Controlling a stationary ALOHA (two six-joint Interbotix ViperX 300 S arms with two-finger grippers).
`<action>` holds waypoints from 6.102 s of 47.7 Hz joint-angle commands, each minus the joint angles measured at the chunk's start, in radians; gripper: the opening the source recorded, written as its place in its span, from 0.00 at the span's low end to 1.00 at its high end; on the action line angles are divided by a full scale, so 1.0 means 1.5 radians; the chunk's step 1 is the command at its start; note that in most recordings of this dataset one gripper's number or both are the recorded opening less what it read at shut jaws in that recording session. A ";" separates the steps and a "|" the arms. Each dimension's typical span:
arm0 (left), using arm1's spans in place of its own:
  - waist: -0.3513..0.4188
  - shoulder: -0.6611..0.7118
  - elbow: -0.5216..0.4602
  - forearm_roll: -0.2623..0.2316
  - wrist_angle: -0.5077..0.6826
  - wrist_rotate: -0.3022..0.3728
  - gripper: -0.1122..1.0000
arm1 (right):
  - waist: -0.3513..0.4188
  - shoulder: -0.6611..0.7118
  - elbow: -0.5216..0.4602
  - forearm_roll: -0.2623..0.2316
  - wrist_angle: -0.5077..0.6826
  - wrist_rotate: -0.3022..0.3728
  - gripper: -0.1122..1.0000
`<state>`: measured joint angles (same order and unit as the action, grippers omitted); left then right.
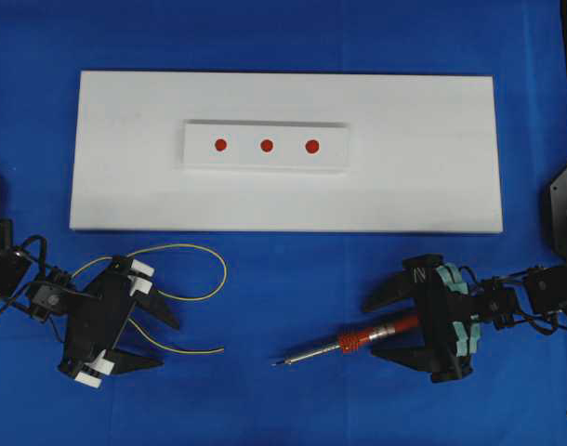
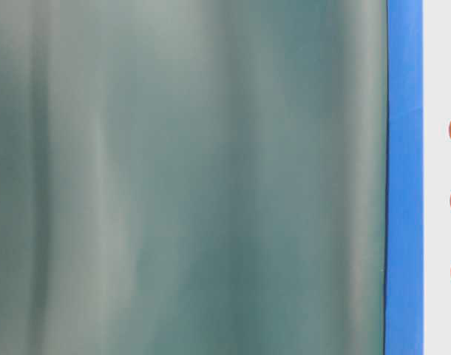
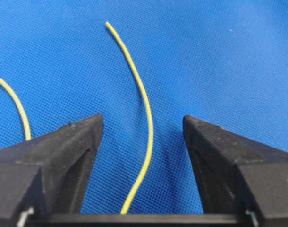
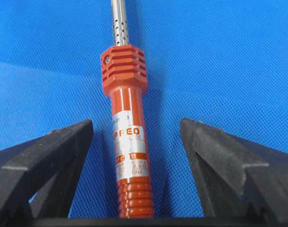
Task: Touch the tip of the soldering iron to the tip of the solder at the mark.
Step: 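Grasp the yellow wire with left gripper, soldering iron with right, then lift both held tools over the red-dot strip, then move the wire tip to the left red dot, iron tip toward it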
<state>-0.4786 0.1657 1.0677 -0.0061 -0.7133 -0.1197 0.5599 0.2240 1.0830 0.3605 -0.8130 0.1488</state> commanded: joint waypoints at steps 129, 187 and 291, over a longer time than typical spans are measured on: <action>0.444 -0.298 -0.205 0.009 0.696 -0.006 0.12 | -0.505 -0.338 -0.229 -0.187 0.774 -0.061 0.16; 0.405 -0.295 -0.109 0.007 0.581 -0.083 0.12 | -0.507 -0.327 -0.236 -0.193 0.770 -0.060 0.16; 0.413 -0.241 -0.118 0.007 0.576 -0.086 0.12 | -0.501 -0.128 -0.375 -0.214 0.791 -0.066 0.16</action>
<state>0.1427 -0.1887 0.9112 0.0046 0.1565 -0.2485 -0.1963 0.0383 0.5476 0.0430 0.3712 0.0506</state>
